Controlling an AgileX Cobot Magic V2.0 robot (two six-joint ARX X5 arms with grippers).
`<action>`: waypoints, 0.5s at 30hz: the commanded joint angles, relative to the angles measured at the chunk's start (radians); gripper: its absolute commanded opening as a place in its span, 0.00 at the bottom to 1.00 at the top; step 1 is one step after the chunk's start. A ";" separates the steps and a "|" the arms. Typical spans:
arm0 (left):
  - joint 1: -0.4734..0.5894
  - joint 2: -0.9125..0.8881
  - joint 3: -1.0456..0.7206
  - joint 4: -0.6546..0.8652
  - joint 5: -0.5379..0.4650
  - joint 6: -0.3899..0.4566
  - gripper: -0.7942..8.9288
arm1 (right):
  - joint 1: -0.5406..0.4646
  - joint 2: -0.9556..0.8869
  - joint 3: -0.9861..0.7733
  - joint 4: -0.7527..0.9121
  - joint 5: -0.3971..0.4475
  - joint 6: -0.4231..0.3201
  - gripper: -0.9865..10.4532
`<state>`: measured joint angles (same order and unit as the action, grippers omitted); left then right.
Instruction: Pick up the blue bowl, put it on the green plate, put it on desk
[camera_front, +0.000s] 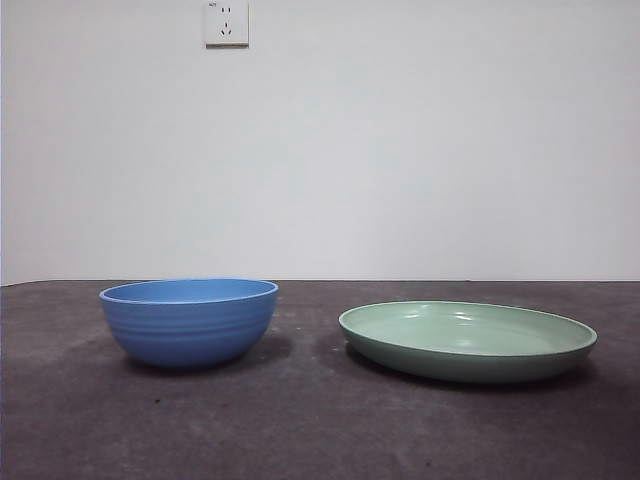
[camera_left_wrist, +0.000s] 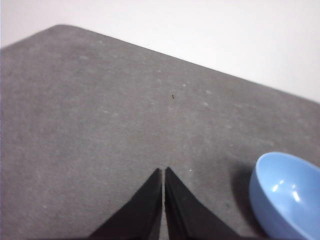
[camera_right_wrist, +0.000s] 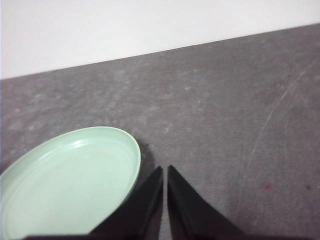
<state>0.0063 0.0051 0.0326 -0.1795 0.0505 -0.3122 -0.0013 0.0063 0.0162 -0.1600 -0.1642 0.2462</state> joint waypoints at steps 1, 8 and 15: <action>0.002 -0.002 -0.008 -0.009 -0.001 -0.093 0.09 | -0.001 -0.003 0.001 0.000 -0.005 0.090 0.09; 0.002 0.002 0.089 -0.032 0.013 -0.105 0.09 | -0.001 -0.002 0.070 0.000 -0.003 0.110 0.09; 0.002 0.057 0.255 -0.100 0.014 -0.092 0.09 | -0.001 0.002 0.198 -0.008 0.002 0.108 0.09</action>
<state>0.0063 0.0528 0.2611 -0.2806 0.0586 -0.4099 -0.0013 0.0074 0.1970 -0.1753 -0.1635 0.3454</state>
